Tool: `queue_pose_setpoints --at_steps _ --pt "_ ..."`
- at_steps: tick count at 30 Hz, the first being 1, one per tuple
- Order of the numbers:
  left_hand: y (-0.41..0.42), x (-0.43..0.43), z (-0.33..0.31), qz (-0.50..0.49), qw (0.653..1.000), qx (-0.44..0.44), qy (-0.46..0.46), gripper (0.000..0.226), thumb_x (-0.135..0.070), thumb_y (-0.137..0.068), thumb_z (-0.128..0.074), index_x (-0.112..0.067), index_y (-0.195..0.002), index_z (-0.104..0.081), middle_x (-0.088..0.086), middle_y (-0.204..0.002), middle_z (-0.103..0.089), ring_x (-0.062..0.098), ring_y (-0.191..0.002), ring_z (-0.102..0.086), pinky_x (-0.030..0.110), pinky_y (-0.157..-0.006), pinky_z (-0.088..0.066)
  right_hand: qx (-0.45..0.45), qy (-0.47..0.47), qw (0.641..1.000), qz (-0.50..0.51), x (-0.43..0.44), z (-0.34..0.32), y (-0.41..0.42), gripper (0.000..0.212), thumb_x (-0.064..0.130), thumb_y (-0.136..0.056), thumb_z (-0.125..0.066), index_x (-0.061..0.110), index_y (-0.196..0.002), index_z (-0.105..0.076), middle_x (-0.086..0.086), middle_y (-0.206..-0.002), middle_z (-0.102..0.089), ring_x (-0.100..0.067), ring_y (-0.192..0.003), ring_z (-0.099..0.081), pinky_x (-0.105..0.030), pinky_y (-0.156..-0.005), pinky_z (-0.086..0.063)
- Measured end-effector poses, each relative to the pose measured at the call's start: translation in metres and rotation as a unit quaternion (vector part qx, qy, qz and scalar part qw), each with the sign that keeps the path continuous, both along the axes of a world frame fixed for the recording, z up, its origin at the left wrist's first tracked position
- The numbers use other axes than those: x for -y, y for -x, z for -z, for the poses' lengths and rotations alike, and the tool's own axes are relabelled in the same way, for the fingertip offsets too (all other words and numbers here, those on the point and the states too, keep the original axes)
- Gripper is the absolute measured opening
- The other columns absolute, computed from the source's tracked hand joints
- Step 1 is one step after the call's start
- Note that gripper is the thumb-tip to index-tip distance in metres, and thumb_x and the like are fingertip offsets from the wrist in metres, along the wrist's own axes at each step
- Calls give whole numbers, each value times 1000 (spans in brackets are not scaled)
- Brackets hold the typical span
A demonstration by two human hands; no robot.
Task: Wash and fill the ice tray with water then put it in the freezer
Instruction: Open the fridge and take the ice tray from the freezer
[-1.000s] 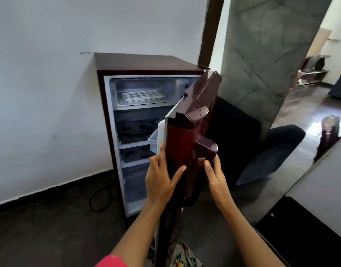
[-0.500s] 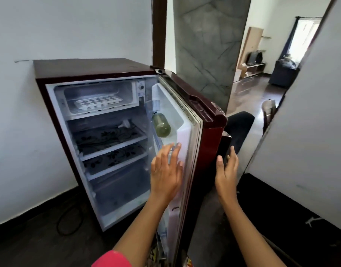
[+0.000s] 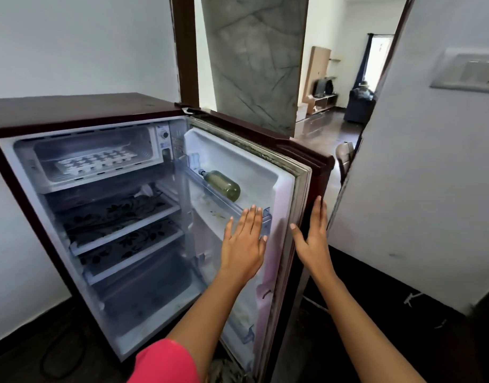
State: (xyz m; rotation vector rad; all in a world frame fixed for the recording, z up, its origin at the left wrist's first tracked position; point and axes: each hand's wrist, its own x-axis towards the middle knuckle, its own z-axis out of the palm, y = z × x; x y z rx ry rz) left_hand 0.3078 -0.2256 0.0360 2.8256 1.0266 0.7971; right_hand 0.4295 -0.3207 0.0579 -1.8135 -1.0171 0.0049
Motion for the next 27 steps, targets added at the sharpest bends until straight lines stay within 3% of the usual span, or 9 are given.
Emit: queue_pose_setpoints --at_steps 6,10,12,16,19,21,23,27 --pt "-26 1 -12 42 998 -49 17 78 -44 -78 10 -19 -151 -3 -2 -159 -11 14 -146 -8 40 -116 -5 -23 26 999 8 -4 -9 -27 86 25 -93 -54 20 -148 11 0 -158 15 -17 -145 1 -35 -113 -9" --pt "-37 0 -15 51 995 -78 25 59 -37 -99 -18 -19 -150 5 -3 -159 -1 13 -146 0 40 -116 -4 -26 33 999 7 -6 -11 -42 86 24 -93 -53 19 -148 13 0 -158 15 -15 -145 5 -26 -107 -5" --pt "-40 -1 -16 60 995 -79 34 60 -40 -99 -19 -19 -150 5 -4 -159 0 13 -146 1 41 -115 -3 -32 33 999 14 -8 -10 -48 86 24 -93 -53 20 -148 12 0 -158 14 -15 -145 4 -30 -110 -5" --pt "-37 -10 -12 82 992 -82 50 82 -56 -71 14 -24 -146 16 -8 -158 11 10 -145 11 40 -114 9 -48 9 998 30 -12 -9 -50 82 27 -93 -52 20 -149 8 0 -159 8 -14 -146 2 -37 -116 -7" --pt "-18 -27 0 56 994 -88 46 76 -59 -71 15 -26 -139 26 -7 -154 24 13 -143 20 37 -108 21 -78 5 995 67 -19 -9 -38 81 35 -93 -50 20 -150 5 -2 -159 7 -18 -146 1 -46 -118 -8" --pt "0 -41 8 27 994 -87 53 78 -61 -71 15 -24 -139 27 -7 -151 28 14 -142 22 37 -107 24 0 23 989 146 -24 -9 -19 78 46 -93 -45 21 -150 3 -4 -159 8 -23 -146 2 -54 -116 -5" --pt "20 -55 16 -3 994 -95 51 80 -61 -72 16 -24 -142 25 -8 -150 29 13 -141 23 36 -107 26 128 8 975 182 -31 -8 9 75 48 -91 -38 22 -150 0 -3 -159 6 -23 -146 3 -48 -114 1" --pt "61 -82 26 -69 991 -95 58 80 -61 -73 19 -23 -143 24 -9 -150 29 12 -140 26 33 -104 31 260 54 962 59 -76 9 56 67 39 -90 -36 22 -149 -11 2 -157 -8 -17 -145 -2 -31 -113 8"
